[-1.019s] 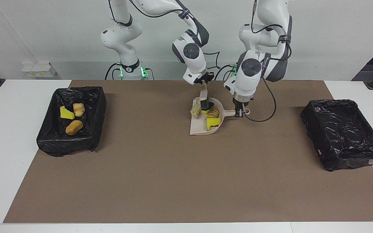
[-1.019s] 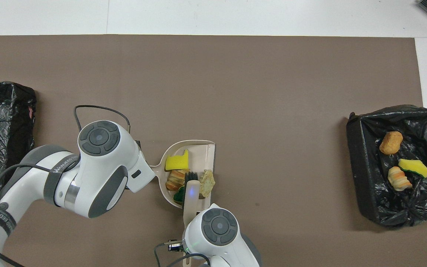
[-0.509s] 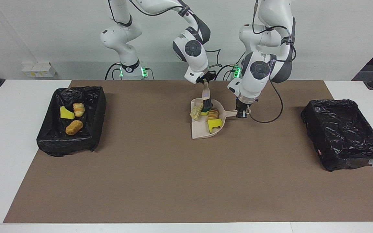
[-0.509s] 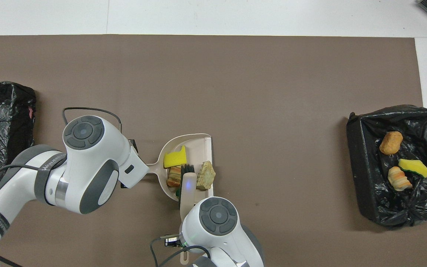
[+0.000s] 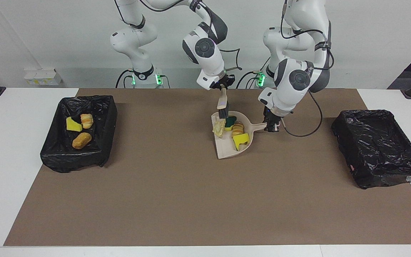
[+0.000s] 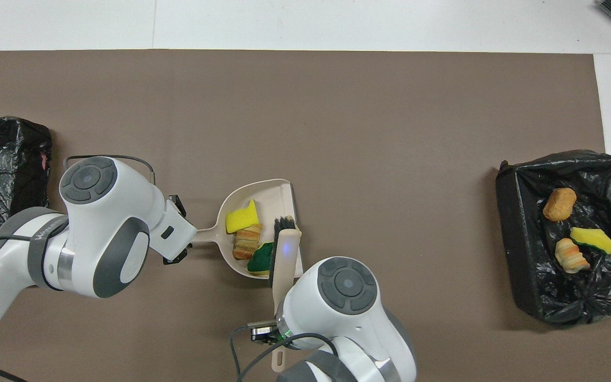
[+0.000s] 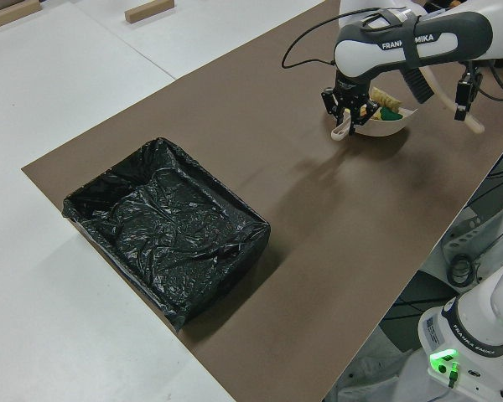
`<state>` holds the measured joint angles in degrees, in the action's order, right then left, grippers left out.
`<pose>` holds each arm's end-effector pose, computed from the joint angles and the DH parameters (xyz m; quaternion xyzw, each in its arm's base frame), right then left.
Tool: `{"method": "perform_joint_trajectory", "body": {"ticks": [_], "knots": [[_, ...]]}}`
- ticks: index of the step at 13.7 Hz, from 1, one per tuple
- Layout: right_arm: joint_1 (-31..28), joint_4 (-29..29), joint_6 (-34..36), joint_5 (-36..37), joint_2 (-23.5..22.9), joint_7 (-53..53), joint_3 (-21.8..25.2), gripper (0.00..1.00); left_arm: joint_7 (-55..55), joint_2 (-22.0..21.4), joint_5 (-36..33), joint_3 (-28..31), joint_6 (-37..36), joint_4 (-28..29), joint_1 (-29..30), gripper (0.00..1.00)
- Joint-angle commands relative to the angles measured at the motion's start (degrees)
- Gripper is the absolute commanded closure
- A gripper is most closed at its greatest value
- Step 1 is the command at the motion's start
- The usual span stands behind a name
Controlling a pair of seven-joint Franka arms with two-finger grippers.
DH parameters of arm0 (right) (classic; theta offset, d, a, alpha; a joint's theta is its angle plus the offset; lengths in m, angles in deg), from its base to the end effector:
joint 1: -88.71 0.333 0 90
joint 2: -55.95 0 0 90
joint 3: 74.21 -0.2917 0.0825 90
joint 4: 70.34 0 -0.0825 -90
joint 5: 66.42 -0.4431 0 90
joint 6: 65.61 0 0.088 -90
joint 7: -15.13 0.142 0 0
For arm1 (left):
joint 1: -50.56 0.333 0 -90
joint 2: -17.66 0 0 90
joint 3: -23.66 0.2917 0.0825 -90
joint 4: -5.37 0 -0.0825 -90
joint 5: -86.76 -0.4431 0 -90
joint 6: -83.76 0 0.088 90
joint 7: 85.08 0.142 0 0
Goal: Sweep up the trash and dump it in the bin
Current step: 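Lift the loaded dustpan with the left gripper toward the nearby bin, then tip the dustpan over the bin with the left gripper to dump pieces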
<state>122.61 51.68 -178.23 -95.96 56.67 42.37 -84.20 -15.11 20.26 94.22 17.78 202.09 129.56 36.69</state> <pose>0.3793 0.4314 0.3229 -0.9710 -0.0252 0.1910 0.1414 0.5294 -0.2018 0.2687 0.7299 -0.6771 -0.0424 0.0830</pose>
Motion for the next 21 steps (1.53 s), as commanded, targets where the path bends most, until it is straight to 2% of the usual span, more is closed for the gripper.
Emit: {"method": "perform_joint_trajectory", "body": {"ticks": [1, 5, 9, 13, 15, 19, 21], "knots": [[-5.41, 2.17, 8.26, 1.41, 5.42, -3.87, -0.3, 1.0, 2.01, -1.63, 3.16, -0.37, -0.29, 0.53, 3.57, 1.0], [-7.09, 2.43, 17.5, 5.72, 6.84, -3.76, -0.3, 1.0, 2.9, -4.26, 6.5, -0.37, -1.95, -0.87, 8.05, 1.0], [-9.73, 2.43, 21.73, 5.82, 6.93, -5.8, -0.39, 1.0, 2.37, -5.06, 7.39, 0.07, -14.5, -8.85, 14.81, 1.0], [-5.79, 1.73, 21.3, 5.91, 6.58, -1.07, -0.74, 1.0, 2.81, -4.62, 5.47, 0.34, -26.64, -18.0, 24.13, 1.0], [-4.03, 1.12, 21.21, 5.91, 4.22, -0.7, -0.83, 1.0, 3.16, -4.97, 2.92, 0.69, -27.54, -19.76, 28.26, 1.0], [-1.65, -2.65, 21.65, 5.99, -3.51, -0.62, -0.83, 1.0, 5.88, -4.45, 2.82, 0.6, -28.51, -23.63, 38.1, 1.0], [-1.3, -2.67, 21.39, 5.91, -5.28, -0.7, -0.74, 1.0, 7.63, -4.44, 2.74, 0.69, -28.42, -24.16, 42.41, 1.0]]}}
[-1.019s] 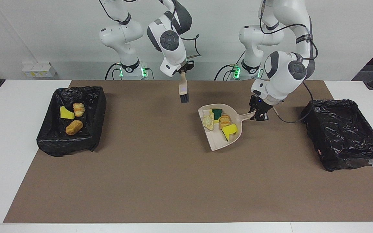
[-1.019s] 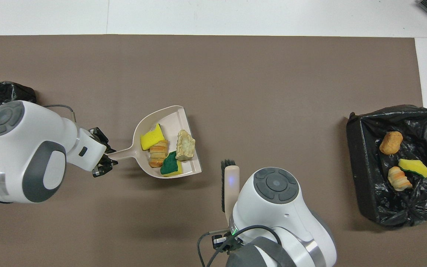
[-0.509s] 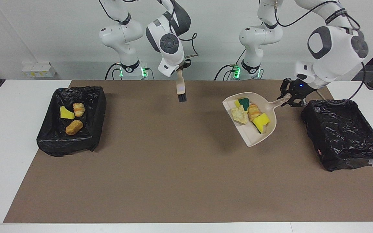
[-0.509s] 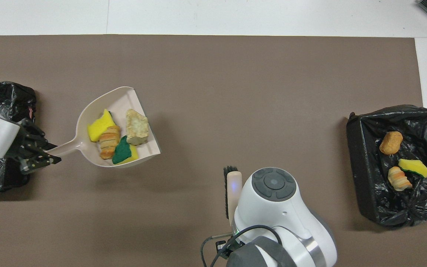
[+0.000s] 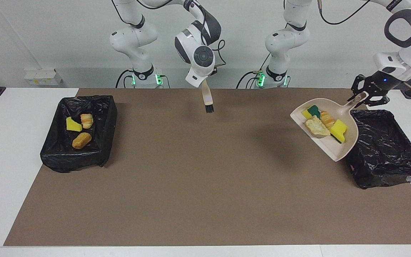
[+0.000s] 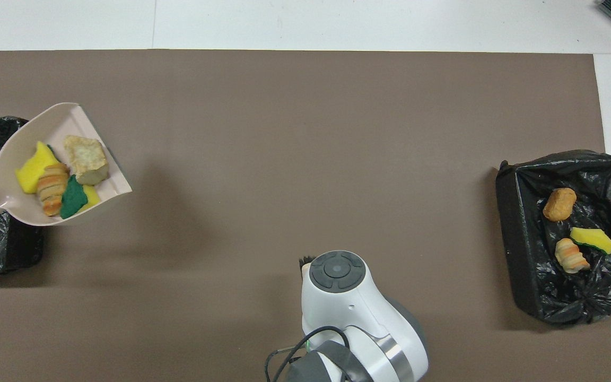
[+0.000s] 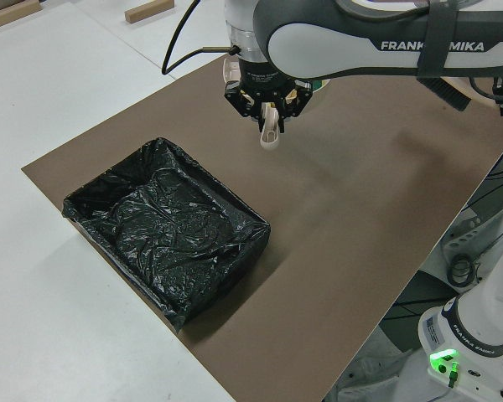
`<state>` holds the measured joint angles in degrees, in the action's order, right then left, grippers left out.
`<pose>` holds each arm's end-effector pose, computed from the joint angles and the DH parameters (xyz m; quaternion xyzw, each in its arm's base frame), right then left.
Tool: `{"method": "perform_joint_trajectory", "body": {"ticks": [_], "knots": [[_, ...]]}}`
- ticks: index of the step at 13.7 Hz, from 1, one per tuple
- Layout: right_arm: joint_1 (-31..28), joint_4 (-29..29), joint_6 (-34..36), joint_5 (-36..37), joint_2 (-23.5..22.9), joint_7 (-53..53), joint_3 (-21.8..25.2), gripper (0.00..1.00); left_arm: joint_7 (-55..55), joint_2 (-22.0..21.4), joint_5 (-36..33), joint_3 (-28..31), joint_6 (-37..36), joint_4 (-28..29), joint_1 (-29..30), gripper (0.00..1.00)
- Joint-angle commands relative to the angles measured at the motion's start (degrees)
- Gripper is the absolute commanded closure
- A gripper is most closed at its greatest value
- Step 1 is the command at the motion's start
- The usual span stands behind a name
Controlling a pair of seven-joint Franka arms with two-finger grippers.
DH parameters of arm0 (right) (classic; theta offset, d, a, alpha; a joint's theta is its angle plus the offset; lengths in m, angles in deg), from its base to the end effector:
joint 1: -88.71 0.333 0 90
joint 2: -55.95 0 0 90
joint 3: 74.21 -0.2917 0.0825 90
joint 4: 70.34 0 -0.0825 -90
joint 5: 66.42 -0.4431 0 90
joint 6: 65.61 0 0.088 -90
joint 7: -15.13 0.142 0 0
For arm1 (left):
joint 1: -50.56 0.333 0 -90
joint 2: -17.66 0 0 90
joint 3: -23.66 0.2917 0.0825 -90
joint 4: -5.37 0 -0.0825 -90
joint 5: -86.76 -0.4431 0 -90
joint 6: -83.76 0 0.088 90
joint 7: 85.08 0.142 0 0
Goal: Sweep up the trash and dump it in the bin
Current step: 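Tip the dustpan over the bin with the left gripper to dump pieces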
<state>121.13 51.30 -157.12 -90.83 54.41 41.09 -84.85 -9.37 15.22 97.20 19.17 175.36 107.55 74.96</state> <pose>0.3357 0.3929 0.2928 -0.9387 -0.0781 0.3354 0.0172 0.5617 0.1761 0.4834 0.8823 -0.4568 0.0184 0.1121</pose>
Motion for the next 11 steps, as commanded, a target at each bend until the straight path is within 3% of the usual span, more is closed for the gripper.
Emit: {"method": "perform_joint_trajectory", "body": {"ticks": [1, 5, 7, 9, 11], "knots": [[0.19, -2.45, 0.19, 0.59, -3.72, 0.58, -0.17, 1.0, 2.77, 0.59, -0.5, -0.7, -1.6, -2.51, 6.86, 1.0], [1.06, -4.38, -0.77, -0.11, -6.88, 0.67, -0.17, 1.0, 9.0, 1.99, -2.16, 0.52, -2.48, -6.45, 15.57, 1.0], [1.94, -4.39, -2.53, -1.24, -7.68, 2.67, -0.08, 1.0, 13.4, 2.78, -6.29, 2.72, -1.17, -7.78, 16.81, 1.0], [2.73, -5.17, -4.63, -1.95, -10.31, 6.89, -0.17, 1.0, 12.8, 2.96, -6.74, 3.34, -1.25, -9.27, 16.64, 1.0], [3.44, -7.1, -4.47, -1.96, -11.72, 9.1, -0.17, 1.0, 10.87, 2.96, -11.64, 3.26, -0.21, -9.54, 16.55, 1.0]]}}
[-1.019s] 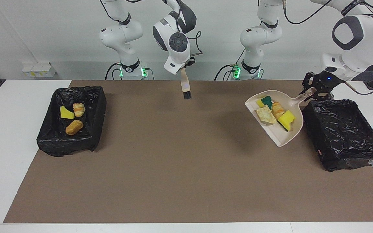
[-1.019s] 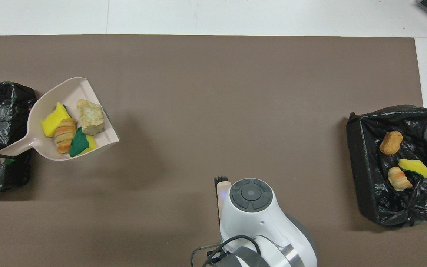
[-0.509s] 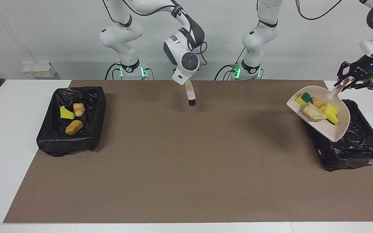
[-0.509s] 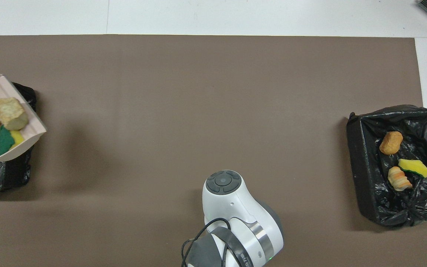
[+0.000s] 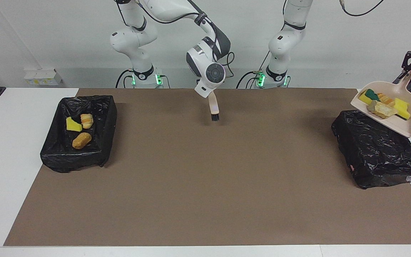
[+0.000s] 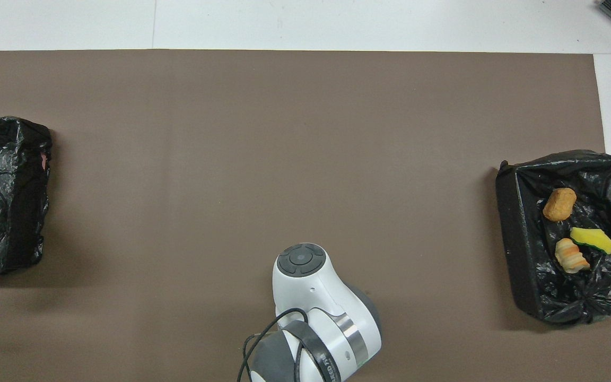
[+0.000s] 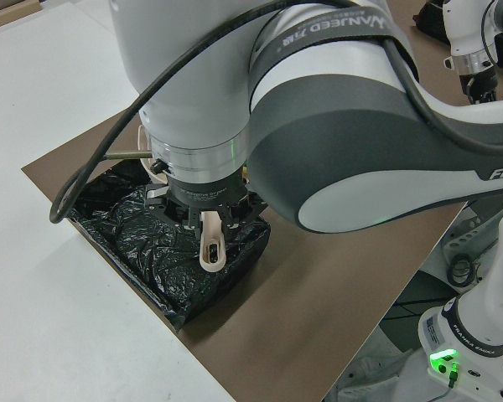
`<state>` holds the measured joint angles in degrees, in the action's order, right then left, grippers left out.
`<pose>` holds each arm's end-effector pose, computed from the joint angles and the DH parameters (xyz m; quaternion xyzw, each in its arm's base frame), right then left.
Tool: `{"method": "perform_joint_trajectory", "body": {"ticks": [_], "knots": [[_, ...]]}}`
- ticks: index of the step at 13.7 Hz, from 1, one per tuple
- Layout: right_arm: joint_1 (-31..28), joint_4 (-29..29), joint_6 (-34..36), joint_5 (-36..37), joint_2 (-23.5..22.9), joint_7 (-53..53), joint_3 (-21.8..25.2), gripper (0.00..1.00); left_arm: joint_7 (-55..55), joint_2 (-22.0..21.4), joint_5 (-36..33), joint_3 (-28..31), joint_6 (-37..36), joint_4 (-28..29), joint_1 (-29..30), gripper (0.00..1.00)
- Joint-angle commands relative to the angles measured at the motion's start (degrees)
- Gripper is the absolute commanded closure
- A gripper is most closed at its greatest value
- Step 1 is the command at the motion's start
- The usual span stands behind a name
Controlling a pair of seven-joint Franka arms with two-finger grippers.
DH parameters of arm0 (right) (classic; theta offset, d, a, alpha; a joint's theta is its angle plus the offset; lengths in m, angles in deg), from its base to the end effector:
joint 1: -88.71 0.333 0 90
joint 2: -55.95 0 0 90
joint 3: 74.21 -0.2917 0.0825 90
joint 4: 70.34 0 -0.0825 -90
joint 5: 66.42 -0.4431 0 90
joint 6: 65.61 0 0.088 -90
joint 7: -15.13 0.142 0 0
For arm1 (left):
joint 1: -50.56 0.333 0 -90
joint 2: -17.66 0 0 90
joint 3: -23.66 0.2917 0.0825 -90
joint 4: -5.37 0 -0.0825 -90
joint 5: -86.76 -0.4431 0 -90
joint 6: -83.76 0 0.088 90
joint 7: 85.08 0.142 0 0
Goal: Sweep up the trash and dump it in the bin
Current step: 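Tip the dustpan over the bin with the left gripper to dump pieces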
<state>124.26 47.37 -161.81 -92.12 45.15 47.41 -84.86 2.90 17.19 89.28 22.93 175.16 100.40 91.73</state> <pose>0.3320 0.4310 0.2396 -0.9360 -0.0326 0.3505 0.0010 0.4671 0.3900 0.5259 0.9151 -0.4018 0.0077 0.0344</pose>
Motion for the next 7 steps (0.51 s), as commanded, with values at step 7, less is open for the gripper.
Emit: {"method": "perform_joint_trajectory", "body": {"ticks": [7], "knots": [[-0.13, -6.61, 3.83, -0.75, -6.95, 3.92, -0.08, 1.0, 0.86, 1.61, -18.92, -1.03, 9.74, -2.31, -2.66, 1.0]]}}
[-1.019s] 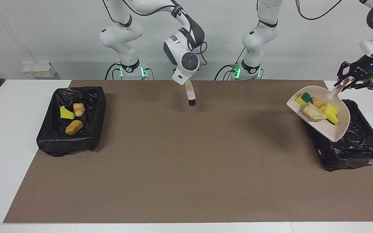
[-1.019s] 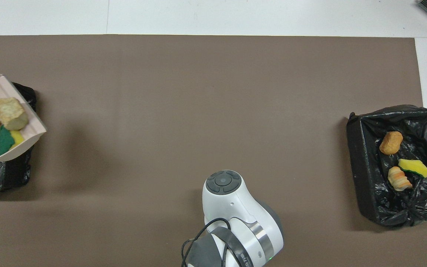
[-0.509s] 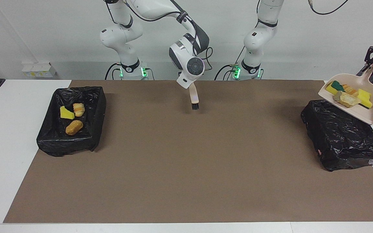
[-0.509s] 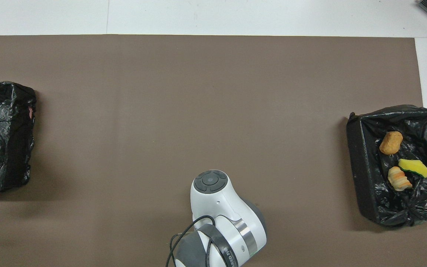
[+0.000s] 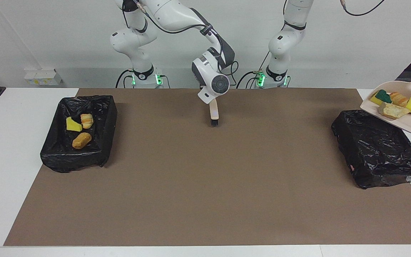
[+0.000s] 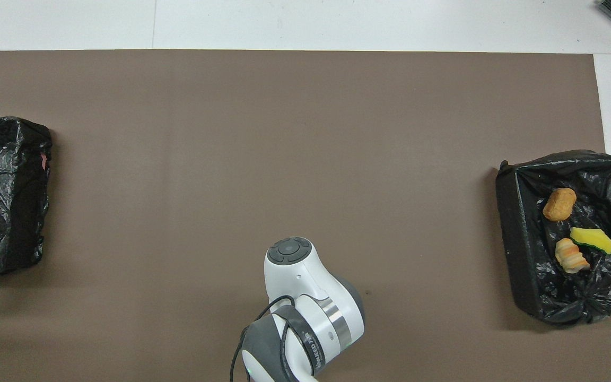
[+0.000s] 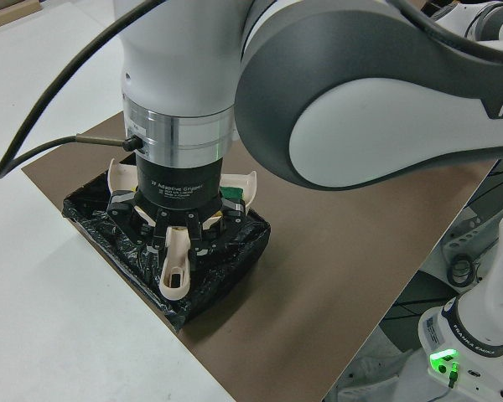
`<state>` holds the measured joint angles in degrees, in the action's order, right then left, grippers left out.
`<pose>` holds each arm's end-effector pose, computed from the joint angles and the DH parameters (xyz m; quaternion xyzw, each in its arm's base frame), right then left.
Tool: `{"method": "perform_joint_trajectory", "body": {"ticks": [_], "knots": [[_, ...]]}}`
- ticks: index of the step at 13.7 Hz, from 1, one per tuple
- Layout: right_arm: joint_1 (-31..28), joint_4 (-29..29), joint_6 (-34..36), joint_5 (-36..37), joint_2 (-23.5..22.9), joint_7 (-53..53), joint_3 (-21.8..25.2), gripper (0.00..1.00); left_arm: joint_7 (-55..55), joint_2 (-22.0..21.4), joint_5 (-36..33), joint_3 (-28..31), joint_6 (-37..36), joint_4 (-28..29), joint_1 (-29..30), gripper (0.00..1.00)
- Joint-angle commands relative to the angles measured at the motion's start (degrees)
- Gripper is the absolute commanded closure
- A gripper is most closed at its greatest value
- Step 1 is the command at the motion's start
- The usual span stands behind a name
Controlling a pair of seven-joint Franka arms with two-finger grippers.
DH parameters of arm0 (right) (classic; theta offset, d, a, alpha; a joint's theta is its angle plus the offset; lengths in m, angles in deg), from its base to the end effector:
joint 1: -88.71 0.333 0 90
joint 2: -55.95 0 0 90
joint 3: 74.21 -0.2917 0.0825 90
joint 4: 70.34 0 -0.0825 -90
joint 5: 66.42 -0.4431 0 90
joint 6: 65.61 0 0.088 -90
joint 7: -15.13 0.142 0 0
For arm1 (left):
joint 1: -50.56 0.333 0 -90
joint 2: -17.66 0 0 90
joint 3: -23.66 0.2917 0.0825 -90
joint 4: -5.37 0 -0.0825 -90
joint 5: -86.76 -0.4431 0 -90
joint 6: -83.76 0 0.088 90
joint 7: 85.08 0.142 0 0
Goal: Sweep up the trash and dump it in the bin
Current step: 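Tip the dustpan over the bin with the left gripper to dump pieces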
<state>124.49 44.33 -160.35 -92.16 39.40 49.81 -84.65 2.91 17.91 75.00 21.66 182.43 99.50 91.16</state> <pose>0.3339 0.4363 0.2084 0.9243 0.0109 -0.3810 0.0222 0.4765 0.4136 0.5404 -0.8983 0.4259 0.0741 0.0790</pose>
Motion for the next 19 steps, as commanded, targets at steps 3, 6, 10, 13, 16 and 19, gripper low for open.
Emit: {"method": "perform_joint_trajectory", "body": {"ticks": [3, 6, 10, 13, 16, 19], "knots": [[-0.01, -2.96, 1.57, -1.23, -1.73, 1.61, -0.29, 1.0, 1.39, 1.16, -11.43, 0.07, 6.36, -1.23, -5.52, 1.0], [1.38, -2.0, -0.43, -1.41, -1.73, 1.7, -0.29, 1.0, 2.35, 1.77, -18.27, 0.07, 10.29, -0.62, -8.51, 1.0], [0.95, -1.9, -1.5, -1.41, -2.26, 1.88, -0.29, 1.0, 4.29, 1.42, -25.48, 0.07, 14.17, 2.19, -9.74, 1.0], [0.43, -1.46, -2.38, -1.5, -2.35, 4.5, -0.29, 1.0, 4.29, 0.81, -30.22, 0.07, 16.38, 4.48, -10.45, 1.0], [0.52, -1.02, -3.26, -1.41, -2.35, 4.51, -0.29, 1.0, 4.29, 1.24, -35.6, 0.07, 16.55, 3.78, -13.26, 1.0], [0.43, -1.11, -3.35, -1.5, -2.35, 4.6, -0.29, 0.86, 5.34, 1.25, -39.82, 0.07, 16.82, 1.86, -15.99, 1.0]]}}
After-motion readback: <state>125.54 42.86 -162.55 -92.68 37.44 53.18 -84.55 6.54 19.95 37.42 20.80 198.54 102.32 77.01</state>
